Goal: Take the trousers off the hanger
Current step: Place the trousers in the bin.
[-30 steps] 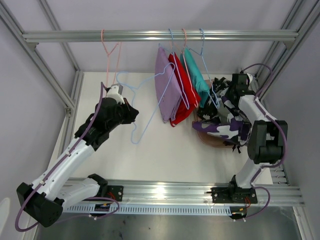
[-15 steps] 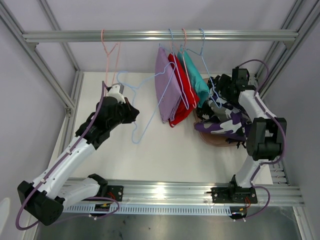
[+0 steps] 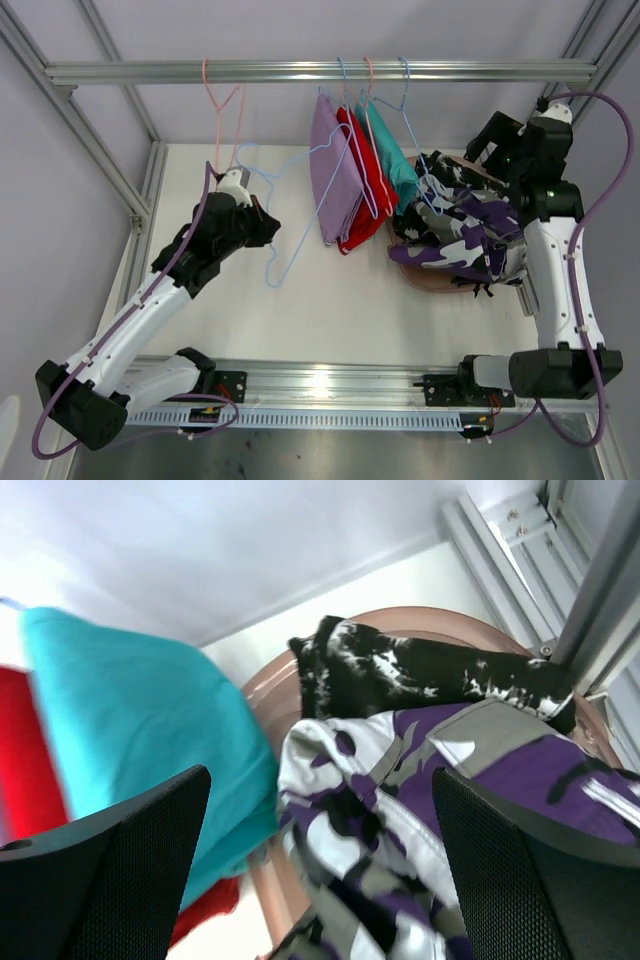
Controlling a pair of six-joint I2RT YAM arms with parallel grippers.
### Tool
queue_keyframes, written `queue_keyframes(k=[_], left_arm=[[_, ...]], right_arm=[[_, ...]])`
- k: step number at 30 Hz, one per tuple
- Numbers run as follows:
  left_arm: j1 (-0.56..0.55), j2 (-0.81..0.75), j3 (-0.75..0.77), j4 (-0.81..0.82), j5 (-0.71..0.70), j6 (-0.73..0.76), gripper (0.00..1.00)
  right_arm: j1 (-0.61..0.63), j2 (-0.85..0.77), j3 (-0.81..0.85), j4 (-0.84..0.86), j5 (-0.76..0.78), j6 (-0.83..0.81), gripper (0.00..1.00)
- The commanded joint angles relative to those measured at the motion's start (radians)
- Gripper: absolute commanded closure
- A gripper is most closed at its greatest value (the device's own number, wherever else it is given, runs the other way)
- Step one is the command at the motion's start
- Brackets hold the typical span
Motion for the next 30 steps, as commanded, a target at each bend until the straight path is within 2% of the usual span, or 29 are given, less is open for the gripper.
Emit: queue_keyframes(k=[1,5,11,14,20,25,30], left_arm=[[-0.011,0.000,0.045,0.005,0.039,0.023,1.00],[-0.009,0.000,0.045,0.004,0.041,0.023,0.99],[-0.011,0.002,0.049,0.004,0.041,0.023,0.99],[-0.011,0.003,0.049,0.005,0.045,0.023,1.00],[-0.011,0.006,0.046,0.005,0.044,0.022,1.00],[-0.011,0.005,0.048,0.002,0.032,0.023,1.00],[-0.011,0.008,0.046,0.004,0.030,0.025,0.99]], right_arm=[[0.002,-0.077,-0.028,-0.086,-0.042,-0.028,0.04],[0.003,-0.134,-0.069,-0.203,-0.097,-0.031,0.04],[0.031,-0.293,-0.225,-0.233,-0.114,-0.003,0.08],[0.086,-0.381,-0.276,-0.254,-0.102,0.007,0.17],[0.118,-0.540,-0.350,-0.282,-0.137,0.032,0.35],[0.126,-0.570,-0.413,-0.305,-0.157,0.020,0.44],[0.126,-0.507,-0.534,-0.212,-0.186,0.023,0.41]])
